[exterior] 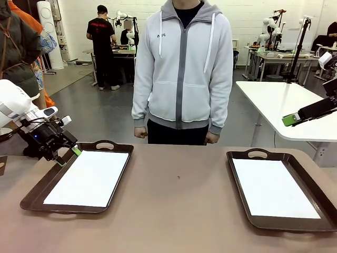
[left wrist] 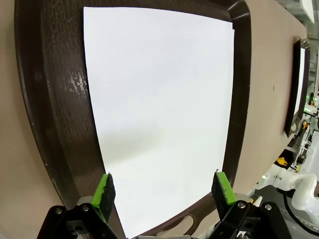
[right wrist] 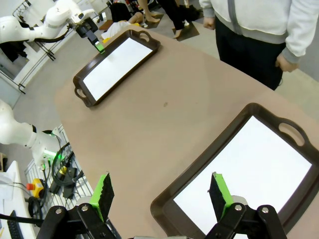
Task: Sort the A4 documents.
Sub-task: Place the A4 Paper in the designated Handle tray.
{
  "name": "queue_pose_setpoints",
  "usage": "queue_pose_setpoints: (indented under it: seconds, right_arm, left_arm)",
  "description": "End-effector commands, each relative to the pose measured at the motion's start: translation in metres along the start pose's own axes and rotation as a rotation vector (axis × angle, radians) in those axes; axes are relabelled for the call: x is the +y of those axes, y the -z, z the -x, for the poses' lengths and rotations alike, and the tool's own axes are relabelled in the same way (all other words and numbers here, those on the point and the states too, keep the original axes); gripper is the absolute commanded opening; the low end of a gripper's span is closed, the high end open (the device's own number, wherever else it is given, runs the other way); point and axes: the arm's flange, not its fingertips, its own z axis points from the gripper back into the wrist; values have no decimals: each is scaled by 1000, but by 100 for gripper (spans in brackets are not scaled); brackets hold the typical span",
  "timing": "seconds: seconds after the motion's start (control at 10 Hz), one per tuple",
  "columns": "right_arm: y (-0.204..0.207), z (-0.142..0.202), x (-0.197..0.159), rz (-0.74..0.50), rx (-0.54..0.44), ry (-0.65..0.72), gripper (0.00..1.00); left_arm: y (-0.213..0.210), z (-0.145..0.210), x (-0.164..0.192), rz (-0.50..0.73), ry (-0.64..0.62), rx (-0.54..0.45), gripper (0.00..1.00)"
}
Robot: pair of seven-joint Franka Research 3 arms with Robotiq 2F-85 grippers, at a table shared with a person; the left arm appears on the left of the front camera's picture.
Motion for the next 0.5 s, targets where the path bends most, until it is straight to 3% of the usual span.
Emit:
queue_pose_setpoints:
  seconds: [0.0,0.4]
  right_arm:
    - [0,1,0,-1,1,-4,100]
    - [0,1,0,-1,1,-4,100]
  left_arm:
    - [0,0,0,-10,7,5,100]
    - [0,0,0,-10,7,5,100]
